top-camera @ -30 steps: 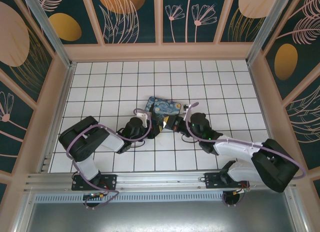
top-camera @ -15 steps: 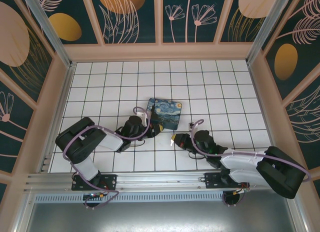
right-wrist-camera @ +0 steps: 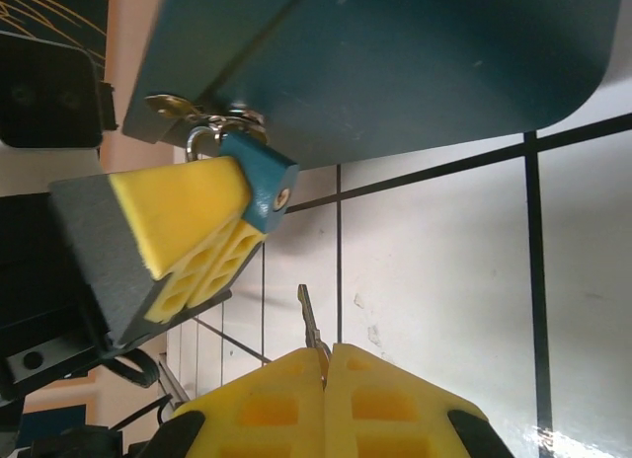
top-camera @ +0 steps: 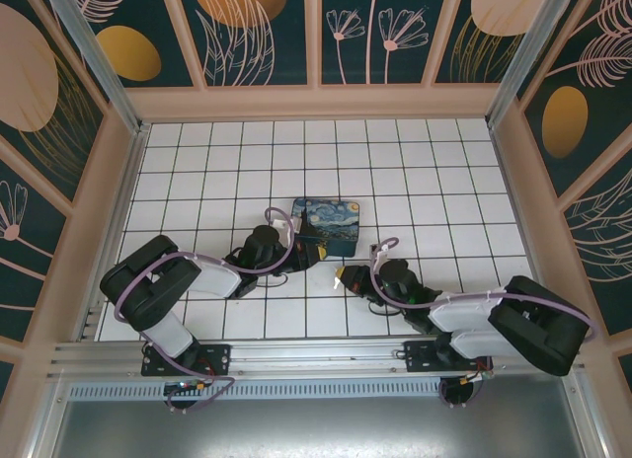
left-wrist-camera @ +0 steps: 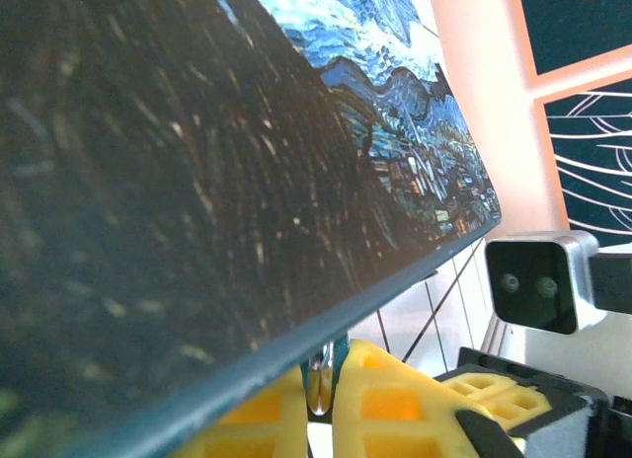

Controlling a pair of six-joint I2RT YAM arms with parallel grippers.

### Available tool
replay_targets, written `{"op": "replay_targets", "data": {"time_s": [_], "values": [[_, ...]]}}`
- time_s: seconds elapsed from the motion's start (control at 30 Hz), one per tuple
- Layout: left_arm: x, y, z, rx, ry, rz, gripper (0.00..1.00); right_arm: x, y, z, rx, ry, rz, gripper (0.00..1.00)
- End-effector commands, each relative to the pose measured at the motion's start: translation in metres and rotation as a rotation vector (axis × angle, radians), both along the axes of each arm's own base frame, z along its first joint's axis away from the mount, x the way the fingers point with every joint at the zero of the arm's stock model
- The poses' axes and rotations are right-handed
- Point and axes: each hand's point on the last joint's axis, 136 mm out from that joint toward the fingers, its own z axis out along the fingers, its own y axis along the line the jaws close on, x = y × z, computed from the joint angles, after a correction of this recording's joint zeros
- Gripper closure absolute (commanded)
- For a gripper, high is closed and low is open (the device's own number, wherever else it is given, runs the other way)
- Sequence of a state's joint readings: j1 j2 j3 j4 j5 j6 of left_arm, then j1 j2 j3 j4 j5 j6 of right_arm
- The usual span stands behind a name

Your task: Unlock the padlock with the key

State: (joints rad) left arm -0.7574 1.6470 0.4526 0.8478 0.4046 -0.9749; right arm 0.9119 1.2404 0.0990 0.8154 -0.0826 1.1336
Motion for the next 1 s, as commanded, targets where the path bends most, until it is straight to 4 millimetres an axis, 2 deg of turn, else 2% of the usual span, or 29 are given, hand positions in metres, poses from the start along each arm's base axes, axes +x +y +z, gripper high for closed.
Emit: {"op": "replay_targets", "data": {"time_s": [0.0, 0.5, 0.97], "values": [[0.002, -0.007, 0.024, -0.064, -0.023, -0.027, 1.0, 0.004, 0.003, 0.006, 0.035, -0.019, -0.017, 1.0], [-0.006, -0.009, 0.028, -0.102, -0.004, -0.061, 1.0, 0.011, 0.007, 0.002, 0.026, -0.02, -0.031, 1.0], [-0.009, -0.009, 0.025, -0.112, 0.006, -0.072, 1.0, 0.018, 0.01, 0.01, 0.039, -0.04, -0.024, 1.0]]}}
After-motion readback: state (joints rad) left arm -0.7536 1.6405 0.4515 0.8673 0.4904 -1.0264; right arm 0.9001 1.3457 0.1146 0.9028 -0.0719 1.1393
